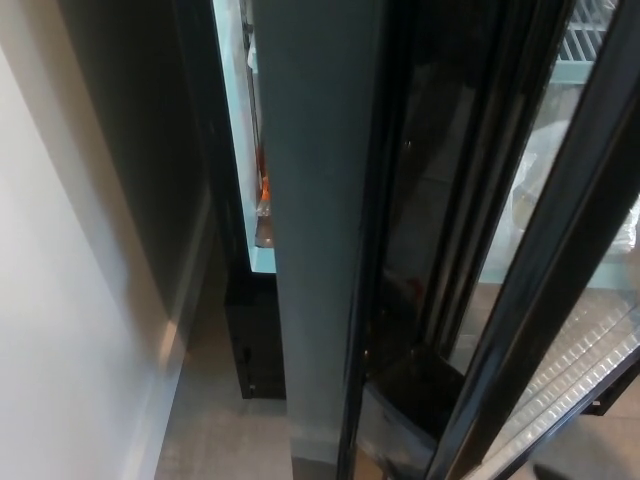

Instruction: The robot stands in front of a refrigerator with an opened door and closes the door by swing its right hand at the door

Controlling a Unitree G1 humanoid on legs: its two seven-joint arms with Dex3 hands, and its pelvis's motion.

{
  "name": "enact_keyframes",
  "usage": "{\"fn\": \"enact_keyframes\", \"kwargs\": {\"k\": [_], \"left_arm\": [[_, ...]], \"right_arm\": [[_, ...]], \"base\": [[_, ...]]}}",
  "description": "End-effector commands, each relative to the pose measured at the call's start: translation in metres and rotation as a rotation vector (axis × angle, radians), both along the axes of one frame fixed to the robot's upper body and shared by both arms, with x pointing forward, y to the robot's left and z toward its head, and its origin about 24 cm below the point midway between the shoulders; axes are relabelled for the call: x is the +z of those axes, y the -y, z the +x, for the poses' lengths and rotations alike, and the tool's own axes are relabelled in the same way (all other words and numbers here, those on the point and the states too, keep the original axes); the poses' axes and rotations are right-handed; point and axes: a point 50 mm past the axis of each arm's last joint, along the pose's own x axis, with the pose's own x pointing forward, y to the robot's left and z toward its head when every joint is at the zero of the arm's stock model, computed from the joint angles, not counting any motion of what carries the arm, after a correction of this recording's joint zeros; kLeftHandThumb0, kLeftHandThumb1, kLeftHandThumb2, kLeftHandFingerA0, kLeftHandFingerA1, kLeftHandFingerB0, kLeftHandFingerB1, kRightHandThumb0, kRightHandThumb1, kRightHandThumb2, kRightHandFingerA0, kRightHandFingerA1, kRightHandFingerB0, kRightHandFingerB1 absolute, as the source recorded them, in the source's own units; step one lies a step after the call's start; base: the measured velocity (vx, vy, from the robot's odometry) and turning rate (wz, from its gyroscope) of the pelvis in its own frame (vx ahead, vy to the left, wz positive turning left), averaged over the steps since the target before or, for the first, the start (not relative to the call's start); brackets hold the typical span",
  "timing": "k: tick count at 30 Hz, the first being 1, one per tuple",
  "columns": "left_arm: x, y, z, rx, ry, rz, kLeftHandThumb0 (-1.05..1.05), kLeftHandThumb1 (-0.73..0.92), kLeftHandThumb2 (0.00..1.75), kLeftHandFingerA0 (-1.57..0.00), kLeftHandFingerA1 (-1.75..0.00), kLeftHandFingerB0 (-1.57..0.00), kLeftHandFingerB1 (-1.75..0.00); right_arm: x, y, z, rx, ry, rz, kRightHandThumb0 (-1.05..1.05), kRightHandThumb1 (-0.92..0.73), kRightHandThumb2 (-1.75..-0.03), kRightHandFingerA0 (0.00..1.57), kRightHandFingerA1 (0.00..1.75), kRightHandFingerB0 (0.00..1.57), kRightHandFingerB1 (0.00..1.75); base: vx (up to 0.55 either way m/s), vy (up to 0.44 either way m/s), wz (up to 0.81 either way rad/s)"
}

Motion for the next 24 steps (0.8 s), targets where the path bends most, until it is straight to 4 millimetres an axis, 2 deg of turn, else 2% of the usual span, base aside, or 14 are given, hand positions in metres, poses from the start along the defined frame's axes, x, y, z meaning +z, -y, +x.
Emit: {"fn": "enact_keyframes", "kwargs": {"k": [1,7,8,9,10,13,15,17,18,19,20,21,22,24], "left_arm": [[0.002,-0.001,0.005,-0.016,0.028,0.004,-0.72,0.85,0.66,-0.47,-0.37,-0.4,-0.34],[0.003,-0.001,0.007,-0.011,0.028,-0.006,-0.72,0.84,0.66,-0.47,-0.37,-0.4,-0.34],[0.002,-0.001,0.007,-0.011,0.022,-0.005,-0.72,0.83,0.66,-0.46,-0.37,-0.39,-0.34],[0.002,-0.001,0.007,-0.01,0.019,-0.005,-0.72,0.83,0.66,-0.46,-0.37,-0.39,-0.34],[0.002,-0.001,0.009,-0.017,0.022,-0.001,-0.72,0.84,0.66,-0.48,-0.38,-0.4,-0.34],[0.002,0.001,0.012,-0.026,0.03,-0.001,-0.72,0.83,0.66,-0.49,-0.38,-0.4,-0.34],[0.002,0.002,0.015,-0.032,0.032,-0.002,-0.72,0.83,0.66,-0.5,-0.38,-0.4,-0.34],[0.001,0.003,0.016,-0.036,0.029,-0.003,-0.72,0.83,0.66,-0.49,-0.38,-0.4,-0.34],[0.001,0.003,0.016,-0.046,0.03,-0.004,-0.69,0.85,0.66,-0.45,-0.37,-0.38,-0.34],[0.002,0.004,0.017,-0.059,0.031,-0.004,-0.69,0.85,0.66,-0.45,-0.37,-0.38,-0.34],[0.002,0.004,0.018,-0.062,0.031,-0.007,-0.7,0.81,0.68,-0.42,-0.37,-0.35,-0.34],[0.002,0.004,0.018,-0.063,0.03,-0.009,-0.7,0.81,0.68,-0.42,-0.37,-0.35,-0.34],[0.002,0.004,0.018,-0.062,0.027,-0.014,-0.66,0.71,1.05,-0.36,-0.52,-0.24,-0.45],[0.001,0.005,0.018,-0.061,0.023,-0.017,-0.66,0.71,1.06,-0.36,-0.52,-0.25,-0.45]], "right_arm": [[0.149,0.005,-0.019,-0.156,0.854,0.163,-0.67,-0.81,-0.65,0.3,0.39,0.36,0.38],[0.185,-0.003,-0.03,-0.231,1.025,0.115,-0.68,-0.79,-0.65,0.26,0.36,0.35,0.35],[0.192,-0.004,-0.028,-0.17,1.111,0.096,-0.71,-0.59,-0.93,0.18,0.45,0.25,0.47],[0.194,-0.005,-0.028,-0.152,1.133,0.093,-0.71,-0.59,-0.93,0.18,0.45,0.25,0.47],[0.199,-0.007,-0.024,-0.125,1.186,0.107,-0.78,-0.66,-0.62,0.26,0.35,0.38,0.33],[0.213,-0.017,-0.009,-0.083,1.315,0.111,-0.82,-0.66,-0.61,0.25,0.36,0.37,0.32],[0.22,-0.022,0.003,-0.083,1.362,0.066,-0.92,-0.65,-0.61,0.25,0.38,0.41,0.35],[0.229,-0.031,0.027,-0.12,1.366,-0.071,-0.75,-0.76,-0.63,0.21,0.45,0.38,0.38],[0.226,-0.035,0.039,-0.132,1.289,-0.209,-0.7,-0.83,-0.67,0.06,0.25,0.2,0.28],[0.22,-0.038,0.051,-0.139,1.189,-0.353,-0.7,-0.83,-0.67,0.06,0.25,0.2,0.28],[0.216,-0.038,0.057,-0.13,1.118,-0.416,-0.76,-0.69,-1.01,0.0,0.15,0.08,0.25],[0.214,-0.038,0.061,-0.123,1.078,-0.444,-0.76,-0.69,-1.01,0.0,0.15,0.08,0.25],[0.209,-0.04,0.083,-0.104,1.009,-0.505,-0.73,-0.71,-1.01,0.0,0.15,0.05,0.22],[0.201,-0.043,0.116,-0.069,0.881,-0.521,-0.77,-0.79,-1.05,0.0,0.09,0.01,0.14]], "base": [[0.0,0.0,0.0],[0.0,0.0,0.0],[0.0,0.0,0.0],[0.0,0.0,0.0],[0.0,0.0,0.0],[0.0,0.0,0.0],[0.0,0.0,0.0],[0.0,0.0,0.0],[0.0,0.0,0.0],[0.0,0.0,0.0],[0.0,0.0,0.0],[0.0,0.0,0.0],[0.0,0.0,0.0],[0.0,0.0,0.0]]}}
